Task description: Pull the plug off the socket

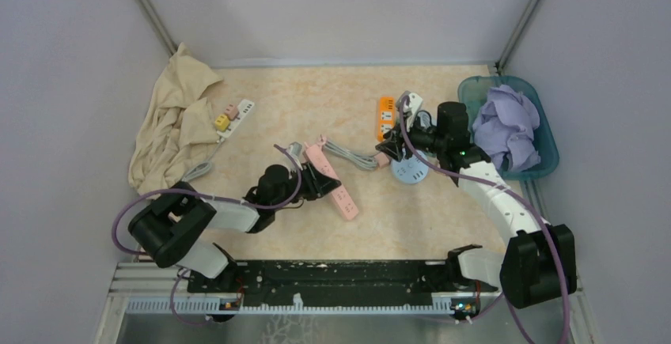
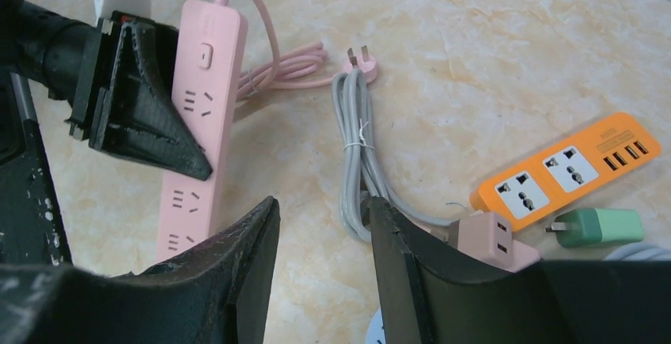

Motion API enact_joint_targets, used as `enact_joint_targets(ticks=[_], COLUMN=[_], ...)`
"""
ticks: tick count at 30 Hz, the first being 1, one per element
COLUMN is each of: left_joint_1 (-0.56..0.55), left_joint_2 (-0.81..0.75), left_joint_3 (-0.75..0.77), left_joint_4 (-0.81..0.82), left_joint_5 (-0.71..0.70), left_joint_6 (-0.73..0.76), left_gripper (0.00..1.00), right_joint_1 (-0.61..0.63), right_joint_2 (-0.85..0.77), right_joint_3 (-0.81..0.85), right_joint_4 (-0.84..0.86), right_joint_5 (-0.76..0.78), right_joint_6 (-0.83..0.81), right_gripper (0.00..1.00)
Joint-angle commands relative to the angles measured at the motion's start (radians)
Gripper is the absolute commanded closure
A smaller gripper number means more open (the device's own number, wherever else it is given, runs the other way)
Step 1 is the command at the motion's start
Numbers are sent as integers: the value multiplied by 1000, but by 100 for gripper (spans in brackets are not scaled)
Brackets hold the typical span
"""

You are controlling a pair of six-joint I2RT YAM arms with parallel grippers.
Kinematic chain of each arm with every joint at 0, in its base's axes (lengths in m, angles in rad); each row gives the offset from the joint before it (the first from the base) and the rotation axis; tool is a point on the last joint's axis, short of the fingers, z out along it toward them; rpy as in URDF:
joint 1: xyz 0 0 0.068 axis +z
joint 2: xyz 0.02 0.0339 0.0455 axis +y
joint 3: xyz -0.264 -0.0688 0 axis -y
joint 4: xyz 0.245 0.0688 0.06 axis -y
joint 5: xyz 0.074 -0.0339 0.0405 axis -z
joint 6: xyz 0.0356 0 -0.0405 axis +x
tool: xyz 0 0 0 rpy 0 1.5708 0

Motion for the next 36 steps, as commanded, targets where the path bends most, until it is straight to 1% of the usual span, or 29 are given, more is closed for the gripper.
enact_joint_targets(ticks=[1, 5, 7, 10, 15, 18, 21, 26, 30, 32, 33, 36], left_joint_1=[75, 137, 170, 214, 293, 320, 342, 378, 388, 388, 388, 388], left_joint_2=[-90, -175, -197, -186, -104, -35, 53, 244, 412, 490, 539, 639], left_joint_3=[101, 180, 246, 345, 495, 584, 659, 748, 825, 872, 893, 948], left_joint_4=[-97, -253, -329, -413, -443, -442, -422, -300, -184, -154, -148, -127], left_joint_5=[42, 0, -31, -41, -15, -17, -13, 17, 50, 59, 66, 95], left_joint_6=[33, 71, 99, 129, 121, 103, 38, -144, -275, -324, -349, -435], left_gripper=[100, 100, 100, 100, 100, 100, 100, 100, 100, 100, 99, 93], right_joint_1=[-16, -27, -37, -51, -61, -63, -64, -66, -65, -66, -66, -66], right_joint_2=[-42, -61, -70, -81, -98, -100, -101, -101, -101, -101, -101, -99], right_joint_3=[-5, -17, -24, -30, -39, -39, -41, -42, -43, -44, -44, -46], right_joint_4=[34, 60, 74, 88, 104, 104, 105, 107, 109, 110, 110, 112], right_joint_5=[-24, 49, 87, 113, 118, 115, 111, 103, 99, 97, 97, 92], right_joint_6=[-10, 7, 14, 28, 36, 36, 36, 37, 40, 41, 41, 41], right_gripper=[54, 54, 54, 54, 53, 53, 53, 53, 53, 53, 53, 53])
